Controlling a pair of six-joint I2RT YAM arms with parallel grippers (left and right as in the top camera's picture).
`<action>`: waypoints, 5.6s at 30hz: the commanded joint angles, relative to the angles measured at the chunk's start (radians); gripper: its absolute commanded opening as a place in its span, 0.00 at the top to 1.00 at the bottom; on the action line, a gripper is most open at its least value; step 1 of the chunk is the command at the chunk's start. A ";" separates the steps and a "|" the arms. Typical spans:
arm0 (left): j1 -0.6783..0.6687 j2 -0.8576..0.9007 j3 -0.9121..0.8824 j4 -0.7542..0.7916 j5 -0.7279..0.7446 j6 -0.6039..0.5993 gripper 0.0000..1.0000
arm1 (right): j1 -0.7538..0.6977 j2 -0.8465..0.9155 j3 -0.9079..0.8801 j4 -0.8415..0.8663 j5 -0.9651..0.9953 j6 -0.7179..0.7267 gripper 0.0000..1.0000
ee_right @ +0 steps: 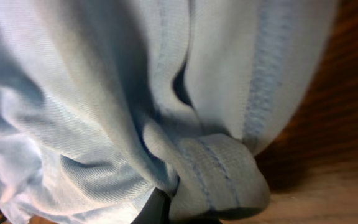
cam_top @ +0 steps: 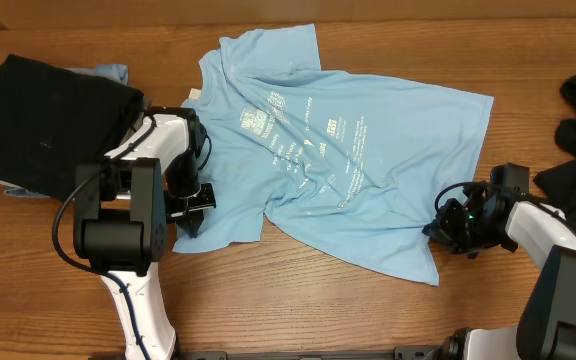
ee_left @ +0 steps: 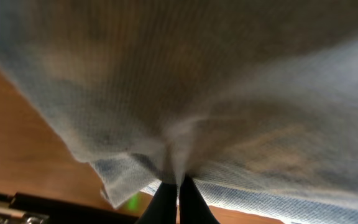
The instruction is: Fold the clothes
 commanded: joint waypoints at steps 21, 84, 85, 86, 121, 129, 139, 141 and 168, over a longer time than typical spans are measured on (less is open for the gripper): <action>0.063 0.018 -0.031 -0.187 -0.363 -0.249 0.77 | -0.133 0.039 0.269 -0.172 0.391 -0.025 0.96; 0.127 -0.118 0.037 0.278 0.085 0.098 0.08 | -0.288 0.029 0.613 -0.570 0.293 -0.103 0.00; 0.127 -0.118 0.022 0.309 0.085 0.098 0.09 | -0.288 0.029 0.613 -0.570 0.294 -0.103 0.00; 0.127 -0.118 0.006 0.339 0.085 0.095 0.10 | -0.288 0.029 0.613 -0.570 0.294 -0.103 0.00; 0.129 -0.119 0.267 0.174 -0.256 0.020 0.84 | -0.265 0.029 0.488 -0.710 0.148 -0.080 0.02; 0.126 -0.119 0.300 0.135 -0.041 0.058 0.22 | -0.254 0.029 0.468 -0.755 0.099 -0.119 0.73; 0.081 -0.119 0.301 0.098 -0.014 0.058 0.16 | -0.056 0.029 0.101 -0.414 -0.002 -0.004 0.67; 0.081 -0.119 0.301 0.100 -0.014 0.057 0.14 | 0.002 0.029 0.081 -0.383 0.012 -0.032 0.75; 0.047 -0.118 0.257 0.140 0.011 0.058 0.00 | 0.124 0.029 0.271 -0.616 0.541 0.422 0.96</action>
